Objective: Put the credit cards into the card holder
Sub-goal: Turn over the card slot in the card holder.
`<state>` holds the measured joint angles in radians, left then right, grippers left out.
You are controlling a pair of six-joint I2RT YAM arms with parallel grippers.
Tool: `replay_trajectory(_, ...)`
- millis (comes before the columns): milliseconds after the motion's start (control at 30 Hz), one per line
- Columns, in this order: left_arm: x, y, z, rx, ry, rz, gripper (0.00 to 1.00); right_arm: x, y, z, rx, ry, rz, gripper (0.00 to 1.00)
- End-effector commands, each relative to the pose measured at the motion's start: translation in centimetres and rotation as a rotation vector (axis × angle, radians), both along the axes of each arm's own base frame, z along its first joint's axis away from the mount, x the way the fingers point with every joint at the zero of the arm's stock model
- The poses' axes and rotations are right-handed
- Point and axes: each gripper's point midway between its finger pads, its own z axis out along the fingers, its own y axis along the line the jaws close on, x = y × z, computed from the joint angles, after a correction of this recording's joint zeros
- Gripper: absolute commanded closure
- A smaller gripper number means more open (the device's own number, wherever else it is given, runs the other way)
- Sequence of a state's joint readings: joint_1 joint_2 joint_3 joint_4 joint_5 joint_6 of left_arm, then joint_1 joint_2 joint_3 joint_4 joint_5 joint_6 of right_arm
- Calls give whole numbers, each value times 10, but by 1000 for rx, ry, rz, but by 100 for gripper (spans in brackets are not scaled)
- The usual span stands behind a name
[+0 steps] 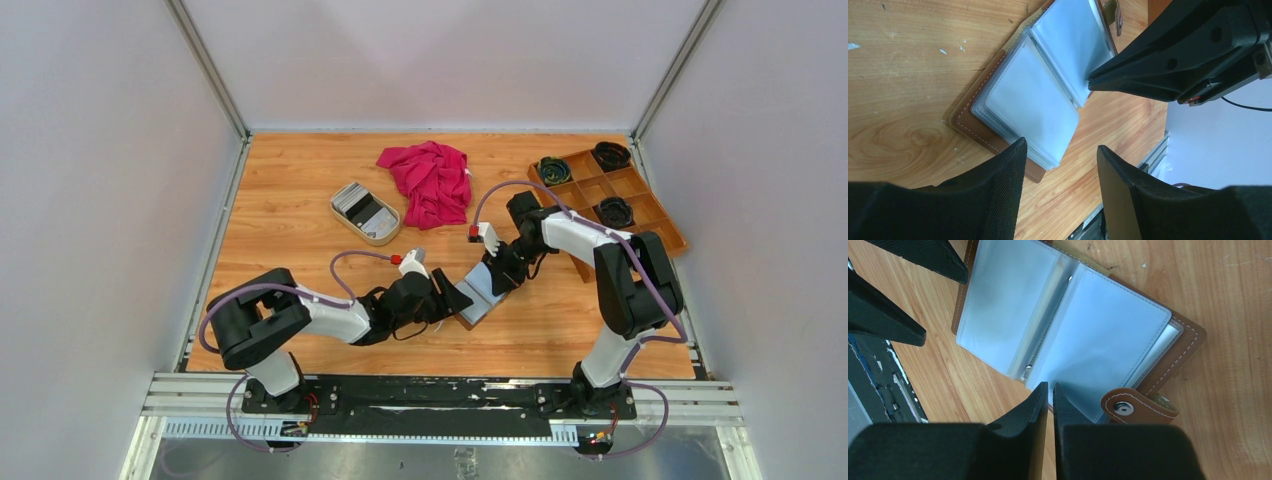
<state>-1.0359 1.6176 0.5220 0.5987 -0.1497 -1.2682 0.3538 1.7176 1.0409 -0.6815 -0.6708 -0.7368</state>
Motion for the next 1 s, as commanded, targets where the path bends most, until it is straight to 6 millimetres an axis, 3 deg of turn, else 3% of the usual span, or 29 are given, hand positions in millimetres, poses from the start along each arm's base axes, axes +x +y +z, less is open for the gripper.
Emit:
replay_trajectory(0, 4, 4, 8, -2, -12, 22, 43, -3, 5, 3, -6, 17, 21, 88)
replay_trajectory(733, 11, -6, -7, 26, 13, 26, 42, -3, 5, 3, -6, 17, 22, 88)
replay_trajectory(967, 9, -2, 2, 20, 3, 24, 42, -3, 5, 3, -7, 17, 22, 88)
